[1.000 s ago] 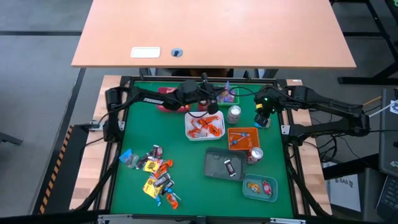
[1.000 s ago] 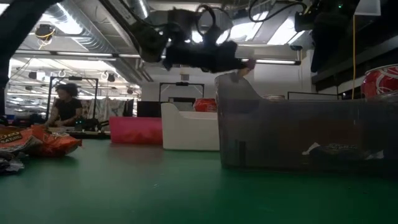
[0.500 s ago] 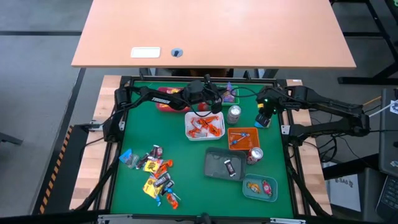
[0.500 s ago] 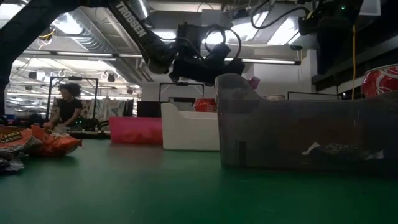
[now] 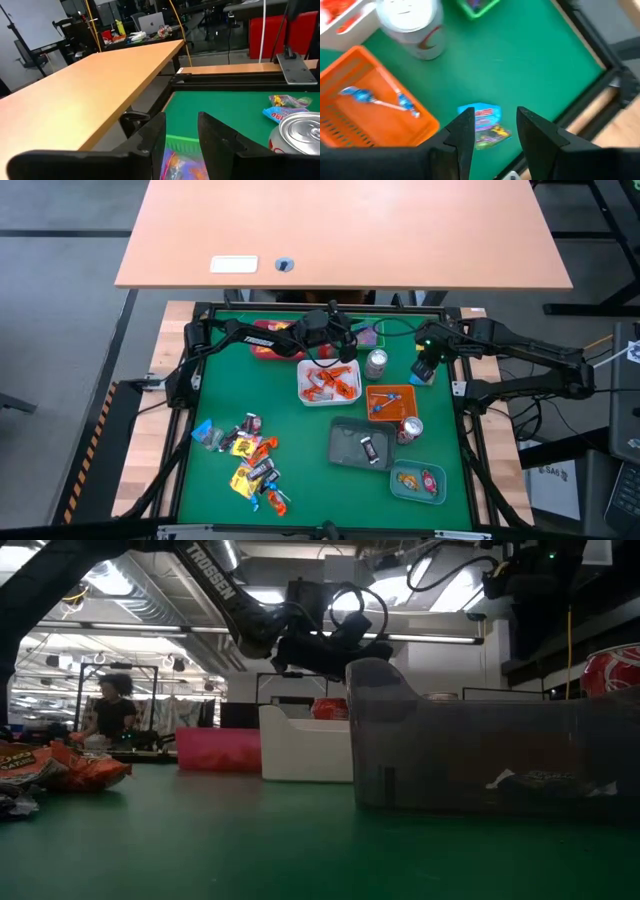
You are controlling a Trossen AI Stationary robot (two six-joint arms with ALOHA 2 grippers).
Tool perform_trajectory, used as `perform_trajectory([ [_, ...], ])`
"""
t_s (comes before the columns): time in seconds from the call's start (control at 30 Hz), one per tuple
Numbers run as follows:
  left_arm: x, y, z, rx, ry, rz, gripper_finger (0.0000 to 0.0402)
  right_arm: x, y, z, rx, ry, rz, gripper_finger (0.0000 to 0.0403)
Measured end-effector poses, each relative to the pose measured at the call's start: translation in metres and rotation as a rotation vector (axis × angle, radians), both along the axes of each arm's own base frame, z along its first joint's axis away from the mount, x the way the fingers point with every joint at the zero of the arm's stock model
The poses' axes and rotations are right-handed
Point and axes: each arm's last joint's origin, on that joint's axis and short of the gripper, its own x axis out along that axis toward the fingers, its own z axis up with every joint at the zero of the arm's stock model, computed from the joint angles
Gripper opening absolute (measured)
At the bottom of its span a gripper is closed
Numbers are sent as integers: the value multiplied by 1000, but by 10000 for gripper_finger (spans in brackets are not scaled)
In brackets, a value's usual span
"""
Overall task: Sort candy
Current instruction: Put the violet candy into the green bin, then put he blue candy into the green bin
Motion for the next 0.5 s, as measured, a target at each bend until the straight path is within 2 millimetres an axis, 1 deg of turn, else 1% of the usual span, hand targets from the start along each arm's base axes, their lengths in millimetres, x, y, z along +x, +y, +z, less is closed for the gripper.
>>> perform_trajectory([
  [0.23, 0, -2, -2, -10, 18, -4, 103, 2, -1, -2, -9, 7, -34, 143],
  [0.3, 1, -3, -1, -30, 5, -4, 103, 3, -2, -12, -6, 17, -31, 143],
  [0.5, 0, -5, 3, -104, -43, -15, 103, 1, 0, -54, 64, 98, 8, 143],
])
